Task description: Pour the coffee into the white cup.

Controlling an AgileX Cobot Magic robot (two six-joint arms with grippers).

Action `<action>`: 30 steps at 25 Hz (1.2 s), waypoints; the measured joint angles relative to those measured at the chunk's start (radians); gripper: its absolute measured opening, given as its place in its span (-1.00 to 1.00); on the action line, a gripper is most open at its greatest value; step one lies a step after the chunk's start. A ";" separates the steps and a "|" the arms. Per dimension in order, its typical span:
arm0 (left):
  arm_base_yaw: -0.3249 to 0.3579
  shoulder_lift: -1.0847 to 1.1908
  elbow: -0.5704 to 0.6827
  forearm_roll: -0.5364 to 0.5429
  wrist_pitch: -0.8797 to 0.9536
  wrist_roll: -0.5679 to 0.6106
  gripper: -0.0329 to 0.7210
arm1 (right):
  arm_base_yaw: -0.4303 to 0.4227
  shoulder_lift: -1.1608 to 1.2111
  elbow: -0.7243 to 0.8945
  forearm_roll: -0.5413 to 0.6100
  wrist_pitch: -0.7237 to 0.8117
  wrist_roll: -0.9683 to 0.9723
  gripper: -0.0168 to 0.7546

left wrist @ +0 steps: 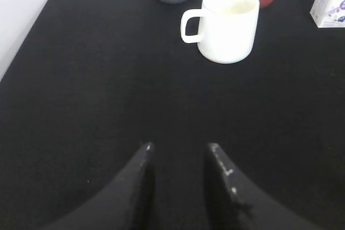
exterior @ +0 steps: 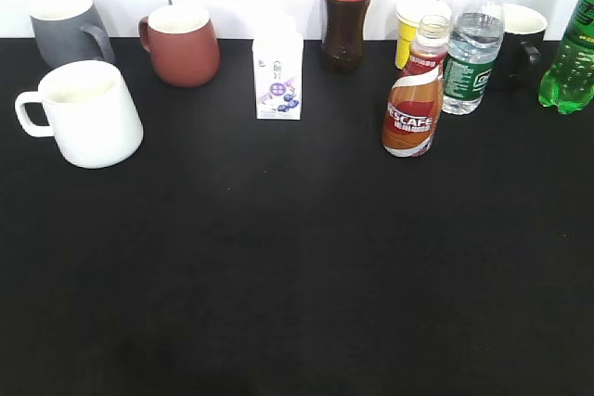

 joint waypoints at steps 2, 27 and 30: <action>0.000 0.000 0.000 0.000 0.000 0.000 -0.28 | 0.000 0.000 0.000 0.000 0.000 0.000 0.51; 0.000 0.913 0.116 0.000 -1.189 0.000 0.51 | 0.000 0.000 0.000 0.000 0.000 0.000 0.51; 0.000 1.104 0.183 0.000 -1.469 0.000 0.51 | 0.000 0.000 0.000 0.000 0.000 0.000 0.51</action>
